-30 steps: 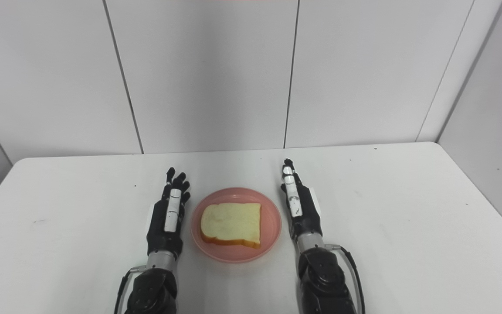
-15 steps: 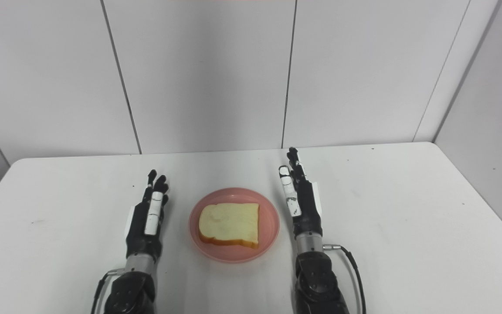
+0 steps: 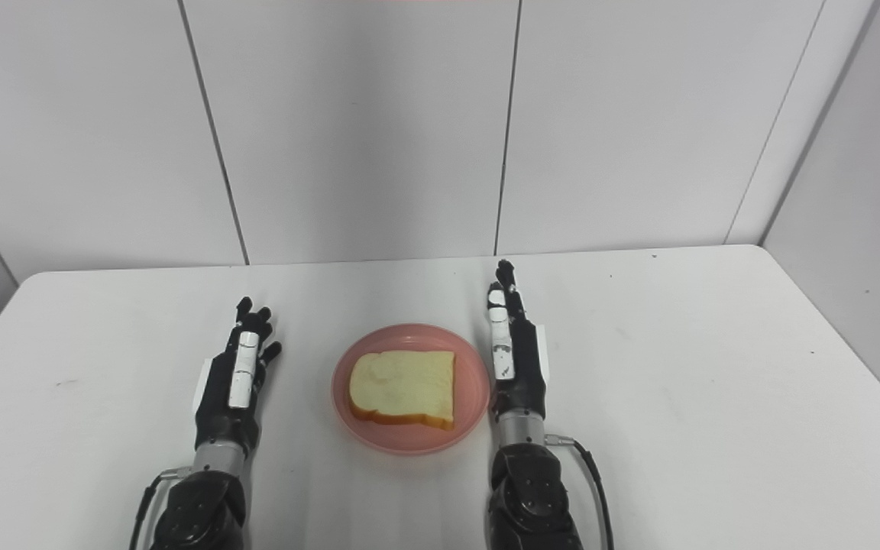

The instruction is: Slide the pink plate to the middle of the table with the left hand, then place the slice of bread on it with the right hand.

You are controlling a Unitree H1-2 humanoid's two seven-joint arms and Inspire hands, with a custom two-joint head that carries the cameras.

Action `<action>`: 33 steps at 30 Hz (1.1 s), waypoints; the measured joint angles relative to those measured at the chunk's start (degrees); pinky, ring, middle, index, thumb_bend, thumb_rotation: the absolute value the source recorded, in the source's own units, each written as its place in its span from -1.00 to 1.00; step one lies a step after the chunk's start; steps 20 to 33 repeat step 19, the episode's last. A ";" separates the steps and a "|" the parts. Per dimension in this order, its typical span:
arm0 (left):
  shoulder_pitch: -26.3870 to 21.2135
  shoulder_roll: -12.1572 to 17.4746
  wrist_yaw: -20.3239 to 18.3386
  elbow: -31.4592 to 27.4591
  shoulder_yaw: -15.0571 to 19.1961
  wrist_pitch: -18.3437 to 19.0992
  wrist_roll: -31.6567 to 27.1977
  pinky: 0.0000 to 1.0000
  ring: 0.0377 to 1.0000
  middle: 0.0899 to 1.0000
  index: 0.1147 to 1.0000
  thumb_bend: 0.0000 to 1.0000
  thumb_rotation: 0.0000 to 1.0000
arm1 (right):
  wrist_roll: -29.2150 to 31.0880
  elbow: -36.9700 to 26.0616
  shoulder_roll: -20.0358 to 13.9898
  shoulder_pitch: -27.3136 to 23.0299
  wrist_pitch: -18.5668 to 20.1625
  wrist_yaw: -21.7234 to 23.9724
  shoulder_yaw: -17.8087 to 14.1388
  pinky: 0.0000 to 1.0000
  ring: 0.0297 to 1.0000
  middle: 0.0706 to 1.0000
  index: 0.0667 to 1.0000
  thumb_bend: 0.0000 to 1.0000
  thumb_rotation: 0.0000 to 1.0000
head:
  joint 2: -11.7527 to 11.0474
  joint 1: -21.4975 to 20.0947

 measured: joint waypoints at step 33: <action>-0.16 -0.83 0.02 1.48 0.04 -2.50 -0.05 1.00 0.98 0.96 1.00 0.80 0.80 | 4.77 -3.49 -0.41 1.62 5.78 1.59 -0.19 0.87 0.87 0.91 0.80 0.58 0.80 | 0.26 2.38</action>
